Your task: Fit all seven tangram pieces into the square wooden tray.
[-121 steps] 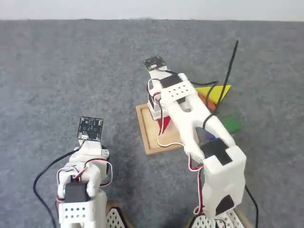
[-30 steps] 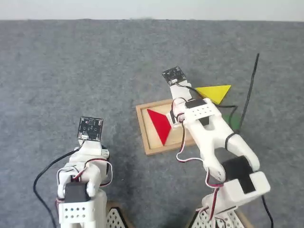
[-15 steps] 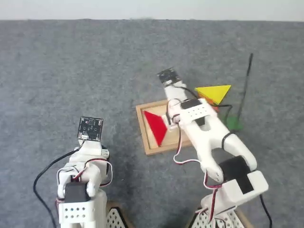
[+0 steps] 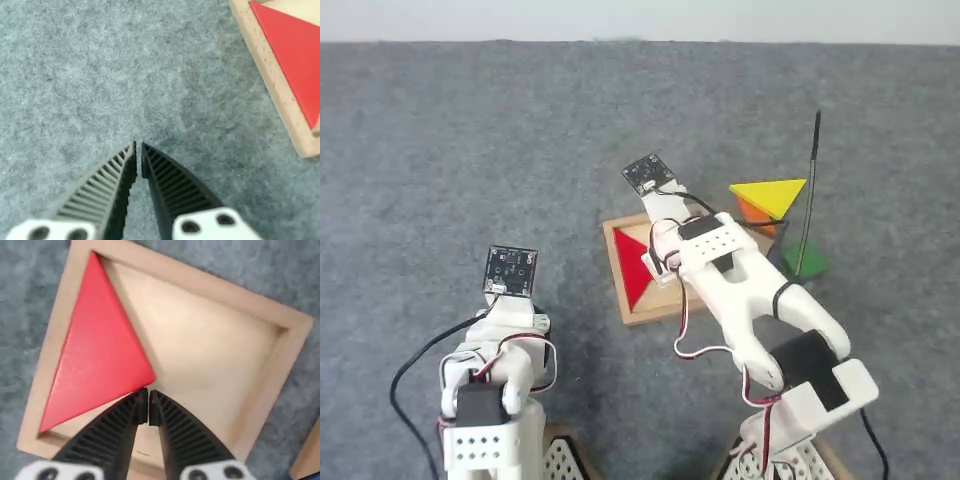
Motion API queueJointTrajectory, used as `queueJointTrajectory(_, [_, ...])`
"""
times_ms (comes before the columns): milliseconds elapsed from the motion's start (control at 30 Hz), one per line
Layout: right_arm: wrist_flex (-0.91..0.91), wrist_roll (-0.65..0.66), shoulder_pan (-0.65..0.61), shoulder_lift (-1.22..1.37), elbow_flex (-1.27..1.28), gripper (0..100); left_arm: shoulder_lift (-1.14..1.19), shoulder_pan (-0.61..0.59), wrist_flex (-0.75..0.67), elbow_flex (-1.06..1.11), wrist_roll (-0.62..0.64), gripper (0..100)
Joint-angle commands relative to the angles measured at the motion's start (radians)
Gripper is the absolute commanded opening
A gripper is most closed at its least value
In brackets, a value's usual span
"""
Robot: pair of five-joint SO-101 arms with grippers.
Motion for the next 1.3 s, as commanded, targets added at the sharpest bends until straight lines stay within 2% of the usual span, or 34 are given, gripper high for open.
queueJointTrajectory(0, [0.067, 0.018, 0.019, -0.044, -0.092, 0.9, -0.017, 0.005, 0.003, -0.01, -0.002, 2])
queueJointTrajectory(200, [0.119, 0.017, 0.097, -0.154, -0.103, 0.9, -0.017, 0.005, 0.003, -0.01, -0.002, 2])
queueJointTrajectory(367, [0.11, 0.017, 0.216, -0.182, -0.107, 0.9, -0.017, 0.005, 0.003, -0.01, -0.002, 2])
queueJointTrajectory(633, [0.002, 0.044, 0.407, -0.18, -0.13, 2.8, -0.017, 0.005, 0.003, -0.01, -0.002, 2])
queueJointTrajectory(833, [0.162, 0.267, 0.438, -0.137, -0.288, 23.1, -0.017, 0.005, 0.003, -0.01, -0.002, 2])
queueJointTrajectory(967, [0.176, 0.384, 0.44, -0.025, -0.397, 24.9, -0.017, 0.005, 0.003, -0.01, -0.002, 2])
queueJointTrajectory(1133, [0.277, 0.684, 0.44, 0.136, -0.549, 25.3, -0.017, 0.005, 0.003, -0.01, -0.002, 2])
queueJointTrajectory(1267, [0.41, 0.838, 0.46, 0.24, -0.69, 32.9, -0.017, 0.005, 0.003, -0.01, -0.002, 2])
